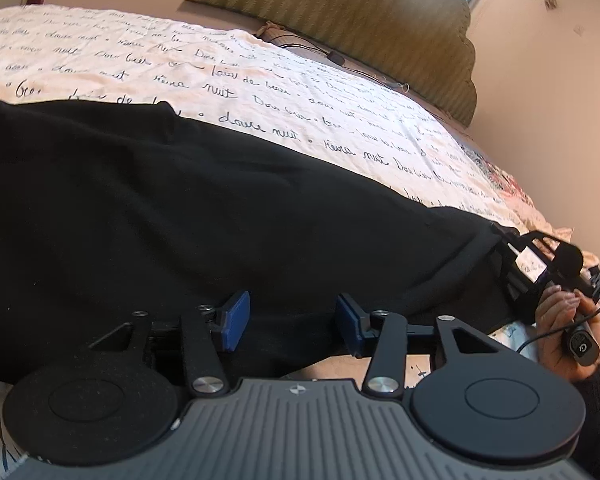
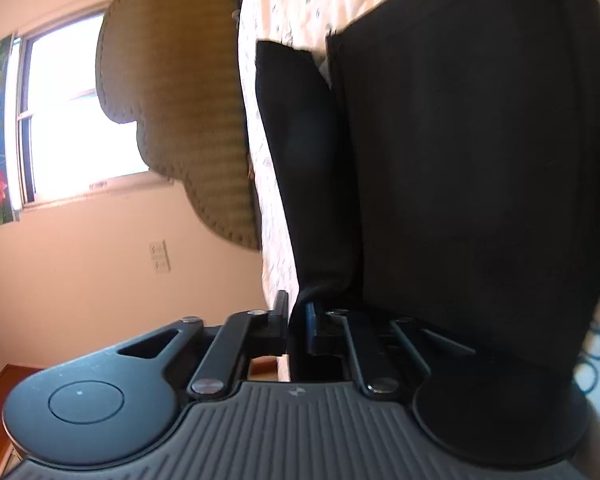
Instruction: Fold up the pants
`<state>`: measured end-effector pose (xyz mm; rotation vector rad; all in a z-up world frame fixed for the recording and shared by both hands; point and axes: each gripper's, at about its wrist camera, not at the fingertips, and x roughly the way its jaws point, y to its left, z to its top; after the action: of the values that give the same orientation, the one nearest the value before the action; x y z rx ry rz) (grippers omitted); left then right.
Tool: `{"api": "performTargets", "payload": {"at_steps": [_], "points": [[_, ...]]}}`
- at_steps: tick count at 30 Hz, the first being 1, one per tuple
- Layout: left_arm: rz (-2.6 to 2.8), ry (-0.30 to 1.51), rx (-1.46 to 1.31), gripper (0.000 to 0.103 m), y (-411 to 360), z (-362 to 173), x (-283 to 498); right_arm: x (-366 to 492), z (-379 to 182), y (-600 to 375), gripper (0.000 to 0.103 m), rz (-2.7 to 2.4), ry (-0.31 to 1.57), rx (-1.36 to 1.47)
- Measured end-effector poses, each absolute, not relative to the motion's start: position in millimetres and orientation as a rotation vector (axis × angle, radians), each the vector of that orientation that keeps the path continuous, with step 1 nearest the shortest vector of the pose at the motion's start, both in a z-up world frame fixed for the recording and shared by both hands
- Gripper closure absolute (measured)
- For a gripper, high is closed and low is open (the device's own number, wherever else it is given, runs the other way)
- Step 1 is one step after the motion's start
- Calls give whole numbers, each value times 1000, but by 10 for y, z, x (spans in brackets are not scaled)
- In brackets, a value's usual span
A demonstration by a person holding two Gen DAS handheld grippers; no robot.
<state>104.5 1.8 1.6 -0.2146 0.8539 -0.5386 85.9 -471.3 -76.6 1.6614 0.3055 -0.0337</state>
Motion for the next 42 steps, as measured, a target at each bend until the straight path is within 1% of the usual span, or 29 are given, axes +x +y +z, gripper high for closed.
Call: {"api": "performTargets", "payload": {"at_steps": [4,7,9,12,13,15,18,21,24,27,30,31,33,34,35,39,42], "points": [[-543,858,-204,47,30,49,1050,685,-432,-4731,99,-56,285,1463],[-553,858,-192,45,28,60,1054,385,41,-4693,100,-58,243,1234],[-564,853,-189,43,28,47,1045,200,135,-4716,100,-82,282,1158],[-573,846,-190,39,1,22,1065,80,-297,-4821,100,-206,476,1256],[-572,848,-189,38,-6,24,1070,55,-430,-4857,100,-238,508,1318],[-569,853,-180,37,-21,44,1069,-10,-453,-4902,99,-247,441,1369],[-566,852,-171,36,11,68,1053,32,-257,-4878,99,-237,406,1265],[-546,852,-186,36,57,92,1040,168,-232,-4912,98,-240,464,1298],[-519,857,-197,35,56,119,1017,254,-378,-5010,98,-274,534,1343],[-500,839,-161,34,-73,227,962,237,-509,-5068,98,-253,553,1403],[-537,739,-60,34,-373,430,801,230,-496,-5132,96,-239,549,1427],[-539,655,43,33,-553,511,688,219,-484,-5155,95,-237,548,1424],[-568,485,272,28,-951,594,474,217,-472,-5194,94,-213,541,1425],[-607,422,357,26,-1150,598,387,217,-467,-5206,94,-209,543,1422],[-653,383,417,25,-1336,580,323,221,-475,-5215,94,-209,546,1425],[-730,336,621,24,-1979,343,242,219,-479,-5235,94,-187,534,1451],[-725,345,736,28,-2218,165,290,170,-474,-5262,94,-161,527,1472]]}}
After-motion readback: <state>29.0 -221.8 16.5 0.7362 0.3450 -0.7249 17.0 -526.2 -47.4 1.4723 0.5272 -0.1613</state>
